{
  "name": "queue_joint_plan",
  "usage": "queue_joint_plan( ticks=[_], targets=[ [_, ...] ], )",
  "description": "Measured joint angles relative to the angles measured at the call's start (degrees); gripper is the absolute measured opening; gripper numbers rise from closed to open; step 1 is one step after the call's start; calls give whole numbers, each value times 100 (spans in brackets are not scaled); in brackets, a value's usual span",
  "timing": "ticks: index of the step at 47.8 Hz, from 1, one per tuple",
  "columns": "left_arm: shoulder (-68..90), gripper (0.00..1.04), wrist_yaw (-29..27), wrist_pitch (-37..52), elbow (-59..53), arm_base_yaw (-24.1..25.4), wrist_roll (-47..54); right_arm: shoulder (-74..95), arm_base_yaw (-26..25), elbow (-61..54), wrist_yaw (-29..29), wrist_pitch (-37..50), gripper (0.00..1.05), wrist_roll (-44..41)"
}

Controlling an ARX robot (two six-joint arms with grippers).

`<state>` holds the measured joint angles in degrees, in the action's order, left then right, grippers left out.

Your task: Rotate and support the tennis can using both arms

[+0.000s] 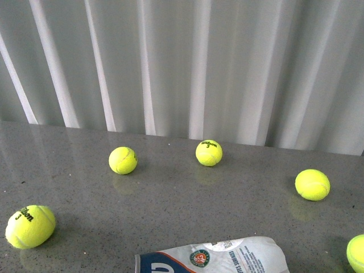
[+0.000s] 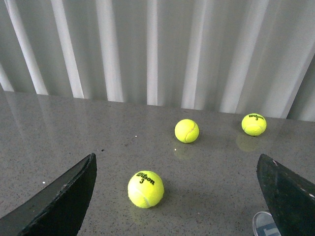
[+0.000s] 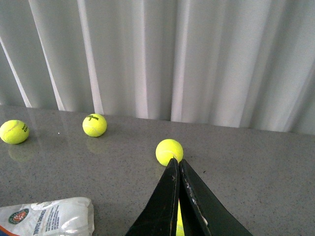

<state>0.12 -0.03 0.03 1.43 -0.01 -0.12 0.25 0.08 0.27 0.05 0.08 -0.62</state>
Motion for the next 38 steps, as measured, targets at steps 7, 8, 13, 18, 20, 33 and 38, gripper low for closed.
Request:
queue_joint_plan(
  ticks=[7, 8, 13, 18, 20, 33, 38],
  targets=[
    [0, 98, 0, 0, 0, 0, 0, 0, 0, 0, 2, -4, 24, 2],
    [0, 98, 0, 0, 0, 0, 0, 0, 0, 0, 2, -4, 28, 2],
    [0, 98, -2, 0, 0, 0, 0, 0, 0, 0, 2, -4, 44, 2],
    [94, 98, 109, -133, 39, 39, -26, 0, 0, 0, 2, -4, 62, 2],
    [448, 98, 579, -916, 343, 212, -57, 0, 0, 0, 4, -4, 69, 2],
    [3189, 98, 1320, -1213, 2470, 216, -199, 0, 0, 0, -9, -4, 98, 9],
    [4232, 98, 1335, -564, 3257, -201, -173, -2, 0, 0, -11, -4, 98, 7]
  ],
)
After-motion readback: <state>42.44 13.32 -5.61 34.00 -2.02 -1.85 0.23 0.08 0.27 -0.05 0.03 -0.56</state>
